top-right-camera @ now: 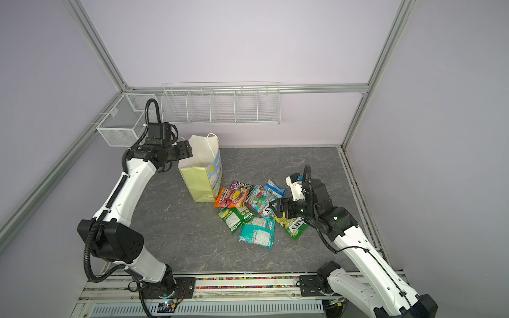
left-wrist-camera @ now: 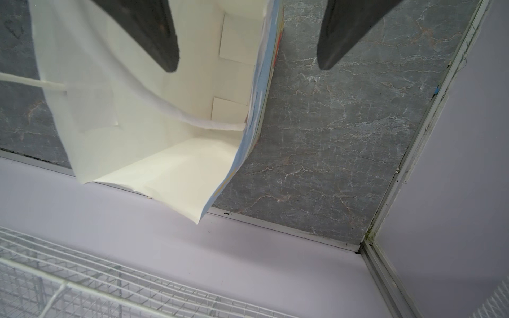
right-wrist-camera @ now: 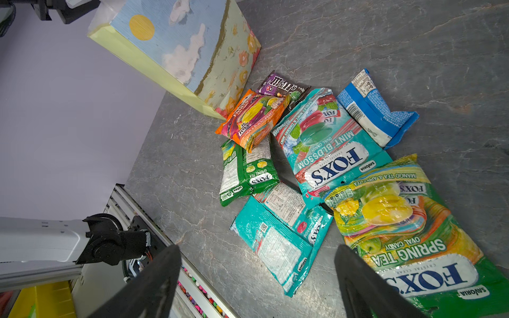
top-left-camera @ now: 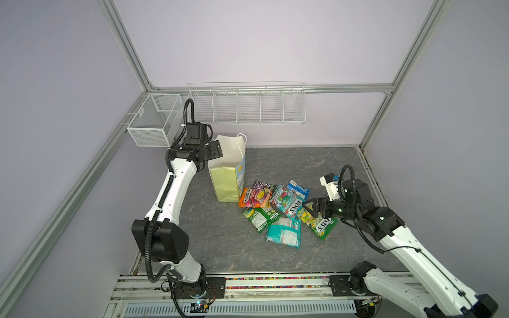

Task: Place the snacks into the paper bag
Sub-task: Pick up the paper bag from the top-left of the table.

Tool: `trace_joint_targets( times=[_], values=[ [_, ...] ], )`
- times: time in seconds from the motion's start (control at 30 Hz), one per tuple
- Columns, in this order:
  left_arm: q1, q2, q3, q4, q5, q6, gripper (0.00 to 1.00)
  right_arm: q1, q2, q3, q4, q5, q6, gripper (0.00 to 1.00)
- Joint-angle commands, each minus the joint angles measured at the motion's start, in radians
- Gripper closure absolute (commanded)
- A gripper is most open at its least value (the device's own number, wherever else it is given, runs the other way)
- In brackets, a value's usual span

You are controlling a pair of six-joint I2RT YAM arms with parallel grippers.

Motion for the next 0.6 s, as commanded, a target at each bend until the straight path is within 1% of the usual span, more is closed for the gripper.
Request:
trace_joint_targets(
  times=[0.0, 0.23, 0.5, 0.57],
  values=[
    [0.005, 0.027, 0.048, -0.031, -0.020, 0.013, 0.22, 0.006, -0.010, -0.023, 0.008, -0.012, -0.011, 0.10],
    [0.005, 0.069, 0.073, -0.038, -0.018, 0.013, 0.32, 0.008, -0.016, -0.052, -0.005, 0.002, -0.020, 0.10],
    [0.005, 0.097, 0.080, -0.046, -0.020, 0.010, 0.49, 0.007, -0.013, -0.039, -0.024, 0.007, -0.032, 0.10],
    [0.005, 0.098, 0.082, -0.046, -0.022, 0.009, 0.51, 0.007, -0.013, -0.038, -0.025, 0.007, -0.033, 0.10]
  ],
)
